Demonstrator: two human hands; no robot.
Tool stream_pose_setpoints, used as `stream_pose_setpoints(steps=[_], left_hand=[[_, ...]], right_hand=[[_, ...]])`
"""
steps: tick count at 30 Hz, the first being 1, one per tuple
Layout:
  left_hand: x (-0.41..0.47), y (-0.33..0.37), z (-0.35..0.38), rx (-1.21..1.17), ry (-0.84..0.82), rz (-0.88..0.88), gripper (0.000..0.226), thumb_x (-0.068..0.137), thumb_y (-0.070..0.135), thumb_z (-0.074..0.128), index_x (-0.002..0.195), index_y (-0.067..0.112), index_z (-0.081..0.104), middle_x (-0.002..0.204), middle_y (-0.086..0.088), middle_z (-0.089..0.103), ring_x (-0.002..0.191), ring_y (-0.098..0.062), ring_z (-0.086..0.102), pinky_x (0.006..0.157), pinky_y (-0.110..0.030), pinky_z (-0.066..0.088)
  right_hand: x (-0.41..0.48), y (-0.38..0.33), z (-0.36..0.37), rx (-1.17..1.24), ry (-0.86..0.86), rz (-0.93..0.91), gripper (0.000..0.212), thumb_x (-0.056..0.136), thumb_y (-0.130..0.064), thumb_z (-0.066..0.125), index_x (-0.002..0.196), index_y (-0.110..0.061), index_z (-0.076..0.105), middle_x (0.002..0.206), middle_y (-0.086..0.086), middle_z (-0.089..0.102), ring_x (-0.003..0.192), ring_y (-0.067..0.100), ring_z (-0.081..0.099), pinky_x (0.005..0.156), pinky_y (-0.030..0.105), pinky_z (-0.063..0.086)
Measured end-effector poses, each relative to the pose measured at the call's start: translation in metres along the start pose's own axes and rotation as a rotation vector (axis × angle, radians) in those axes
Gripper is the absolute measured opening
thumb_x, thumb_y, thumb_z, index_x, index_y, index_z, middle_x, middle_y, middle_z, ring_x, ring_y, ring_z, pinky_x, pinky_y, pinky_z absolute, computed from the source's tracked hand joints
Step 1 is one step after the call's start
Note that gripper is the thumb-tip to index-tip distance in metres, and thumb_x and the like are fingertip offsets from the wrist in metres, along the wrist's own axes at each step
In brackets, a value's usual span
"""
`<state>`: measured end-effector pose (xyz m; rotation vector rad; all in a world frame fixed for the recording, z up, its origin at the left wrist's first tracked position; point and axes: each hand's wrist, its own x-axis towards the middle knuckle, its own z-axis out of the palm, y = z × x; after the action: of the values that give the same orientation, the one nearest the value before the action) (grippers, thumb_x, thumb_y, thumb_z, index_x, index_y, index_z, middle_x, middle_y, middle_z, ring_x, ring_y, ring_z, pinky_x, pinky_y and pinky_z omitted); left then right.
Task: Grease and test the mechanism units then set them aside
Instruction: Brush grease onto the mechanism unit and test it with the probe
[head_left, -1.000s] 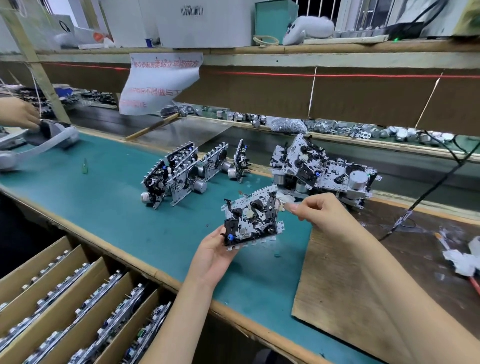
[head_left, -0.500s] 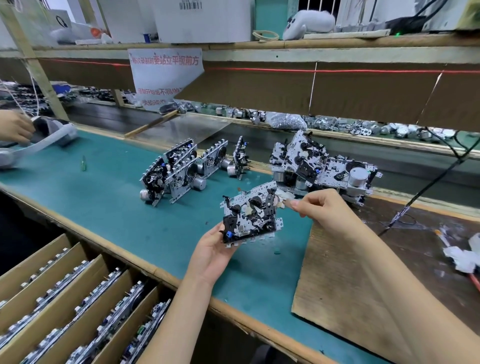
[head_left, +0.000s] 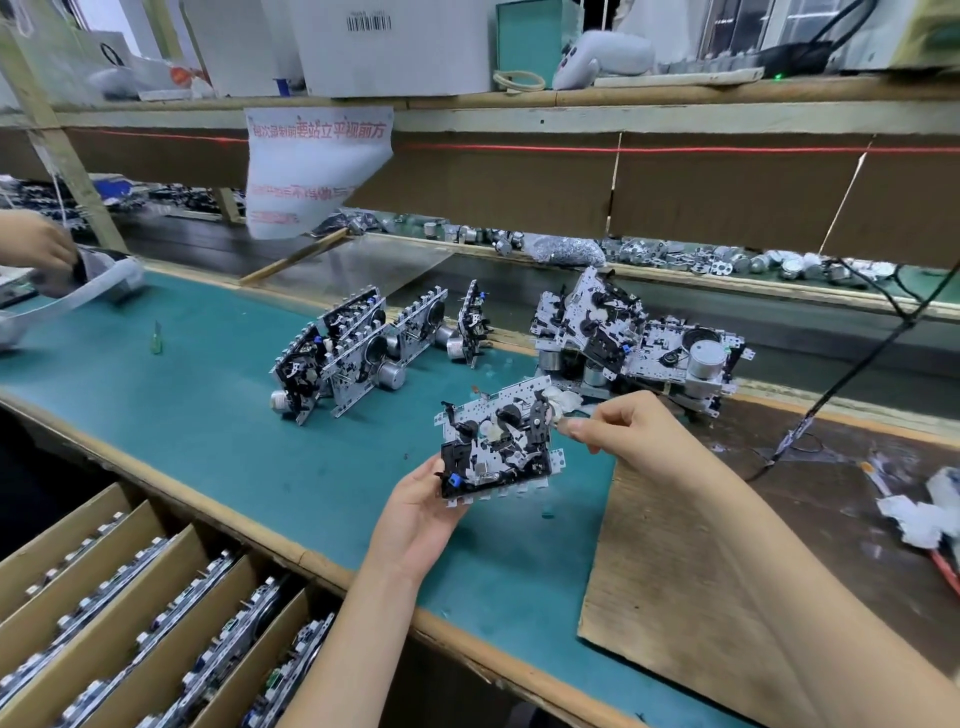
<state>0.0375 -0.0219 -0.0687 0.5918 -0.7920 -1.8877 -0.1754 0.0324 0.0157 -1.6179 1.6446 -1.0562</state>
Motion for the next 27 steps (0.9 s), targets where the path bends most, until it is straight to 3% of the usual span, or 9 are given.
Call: stream_pose_setpoints(steps=[9,12,15,17,19,21,23,25,27], left_hand=[[0.004,-0.002,-0.002,-0.004,0.018,0.009,0.025,0.066,0.011,0.062,0.084,0.007,0.078,0.089,-0.008,0.074,0.073,-0.016,0.07,0.059,-0.022,0.055],[0.004,-0.004,-0.004,-0.018,0.023,0.01,0.028,0.074,0.009,0.052,0.084,0.007,0.078,0.09,-0.009,0.074,0.075,-0.017,0.071,0.06,-0.023,0.056],[0.003,-0.004,0.0,-0.022,0.006,0.022,0.025,0.064,0.018,0.075,0.085,0.006,0.078,0.092,-0.01,0.073,0.075,-0.017,0.07,0.06,-0.022,0.056],[0.004,-0.005,0.001,-0.009,0.009,0.024,0.036,0.055,0.022,0.084,0.087,0.005,0.078,0.093,-0.011,0.073,0.077,-0.019,0.069,0.061,-0.022,0.055],[0.005,-0.007,0.005,-0.004,0.029,0.034,0.023,0.069,0.016,0.066,0.086,0.006,0.078,0.094,-0.011,0.073,0.079,-0.02,0.068,0.062,-0.022,0.055],[0.006,-0.012,0.009,-0.013,0.033,0.032,0.025,0.072,0.012,0.057,0.085,0.005,0.078,0.092,-0.011,0.073,0.077,-0.019,0.07,0.06,-0.022,0.055],[0.007,-0.014,0.014,-0.008,0.02,0.032,0.026,0.074,0.011,0.056,0.086,0.004,0.077,0.092,-0.012,0.073,0.077,-0.018,0.071,0.059,-0.022,0.055],[0.008,-0.017,0.018,0.003,0.013,0.031,0.029,0.078,0.01,0.051,0.09,0.002,0.076,0.096,-0.015,0.072,0.08,-0.02,0.071,0.062,-0.023,0.055],[0.009,-0.019,0.02,0.004,0.019,0.032,0.031,0.078,0.01,0.052,0.098,-0.001,0.071,0.1,-0.018,0.07,0.081,-0.022,0.07,0.066,-0.025,0.057]], right_hand=[[0.006,0.006,-0.004,-0.01,-0.073,0.141,0.04,0.085,-0.035,0.064,0.056,-0.01,0.054,0.042,-0.007,0.036,0.032,0.002,0.025,0.037,0.012,0.022],[0.006,0.007,-0.005,-0.005,-0.126,0.218,0.041,0.086,-0.04,0.062,0.059,-0.012,0.051,0.038,-0.009,0.036,0.033,0.007,0.03,0.037,0.015,0.027],[0.006,0.005,-0.007,-0.052,-0.17,0.258,0.038,0.087,-0.041,0.06,0.065,-0.011,0.053,0.046,-0.006,0.047,0.039,0.007,0.042,0.043,0.018,0.035],[0.005,0.002,-0.005,-0.107,-0.074,0.202,0.029,0.089,-0.038,0.057,0.077,-0.012,0.059,0.066,0.001,0.059,0.057,0.009,0.054,0.057,0.022,0.043],[0.003,-0.006,-0.002,-0.138,0.174,0.039,0.02,0.09,-0.034,0.056,0.095,-0.016,0.063,0.093,0.002,0.065,0.083,0.011,0.057,0.073,0.02,0.043],[0.0,-0.02,-0.002,-0.312,0.216,-0.121,0.046,0.087,-0.043,0.056,0.123,-0.015,0.054,0.122,0.0,0.057,0.108,0.011,0.05,0.093,0.021,0.036],[-0.002,-0.031,0.002,-0.706,0.03,-0.185,0.085,0.08,-0.064,0.052,0.144,-0.013,0.028,0.145,0.0,0.036,0.132,0.013,0.032,0.114,0.038,0.013],[-0.001,-0.036,0.011,-1.017,-0.098,-0.21,0.109,0.071,-0.074,0.051,0.148,-0.012,0.005,0.152,0.001,0.022,0.14,0.016,0.019,0.113,0.052,-0.005],[0.001,-0.037,0.019,-1.116,-0.151,-0.209,0.117,0.069,-0.072,0.056,0.148,-0.01,-0.005,0.151,0.006,0.022,0.139,0.021,0.019,0.11,0.059,-0.007]])
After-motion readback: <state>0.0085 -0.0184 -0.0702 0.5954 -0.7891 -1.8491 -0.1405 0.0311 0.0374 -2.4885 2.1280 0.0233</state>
